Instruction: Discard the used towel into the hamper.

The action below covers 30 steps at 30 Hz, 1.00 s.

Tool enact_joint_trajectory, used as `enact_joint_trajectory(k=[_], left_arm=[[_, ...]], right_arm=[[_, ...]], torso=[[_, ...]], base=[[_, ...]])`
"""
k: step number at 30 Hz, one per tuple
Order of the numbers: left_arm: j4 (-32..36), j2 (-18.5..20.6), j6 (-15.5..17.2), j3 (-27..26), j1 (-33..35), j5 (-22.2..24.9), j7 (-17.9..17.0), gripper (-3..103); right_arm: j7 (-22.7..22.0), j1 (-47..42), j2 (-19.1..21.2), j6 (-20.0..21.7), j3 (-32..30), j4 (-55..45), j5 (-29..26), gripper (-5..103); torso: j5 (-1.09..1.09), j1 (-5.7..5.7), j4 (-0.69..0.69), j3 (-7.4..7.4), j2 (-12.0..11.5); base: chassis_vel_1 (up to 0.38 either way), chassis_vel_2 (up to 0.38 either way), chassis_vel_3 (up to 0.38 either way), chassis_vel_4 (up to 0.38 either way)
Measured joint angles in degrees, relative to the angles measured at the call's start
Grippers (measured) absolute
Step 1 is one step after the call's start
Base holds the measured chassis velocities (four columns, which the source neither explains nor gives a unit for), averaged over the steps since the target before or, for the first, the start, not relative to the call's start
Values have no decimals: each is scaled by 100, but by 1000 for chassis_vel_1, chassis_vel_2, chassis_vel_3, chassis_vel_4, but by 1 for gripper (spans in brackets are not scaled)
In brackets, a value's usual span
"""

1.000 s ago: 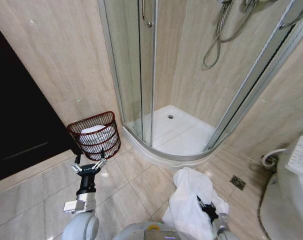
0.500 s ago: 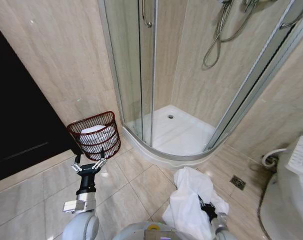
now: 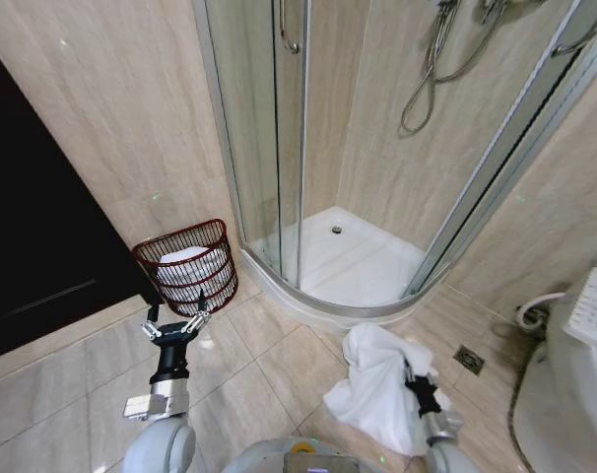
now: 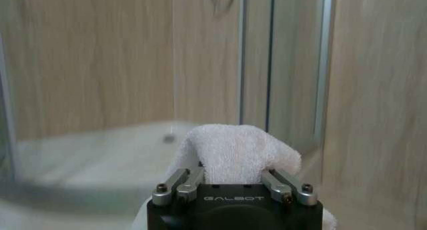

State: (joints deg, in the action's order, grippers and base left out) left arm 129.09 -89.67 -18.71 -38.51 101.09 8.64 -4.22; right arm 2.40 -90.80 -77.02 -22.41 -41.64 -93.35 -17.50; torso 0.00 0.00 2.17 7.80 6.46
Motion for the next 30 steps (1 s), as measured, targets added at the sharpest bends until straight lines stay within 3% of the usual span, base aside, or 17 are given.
enact_joint_trajectory(k=[5, 13, 21, 30], left_arm=[[7, -1, 3, 3, 1, -2, 0, 100], [75, 11, 127, 1, 5, 59, 0, 100], [163, 26, 355, -21, 7, 76, 10, 100], [140, 35, 371, -30, -5, 83, 18, 100]], right_arm=[[-74, -225, -84, 135, -250, -832, 114, 24], [-309, -860, -331, 1065, -406, -2985, 275, 24], [-401, -945, -495, 1249, -189, -3611, 735, 24], [-459, -886, -516, 1343, -200, -3642, 815, 24]], torso=[[0, 0, 0, 0, 0], [-3, 0, -1, 0, 0], [1, 0, 0, 0, 0], [0, 0, -1, 0, 0]], base=[[0, 0, 0, 0], [0, 0, 0, 0], [0, 0, 0, 0], [0, 0, 0, 0]])
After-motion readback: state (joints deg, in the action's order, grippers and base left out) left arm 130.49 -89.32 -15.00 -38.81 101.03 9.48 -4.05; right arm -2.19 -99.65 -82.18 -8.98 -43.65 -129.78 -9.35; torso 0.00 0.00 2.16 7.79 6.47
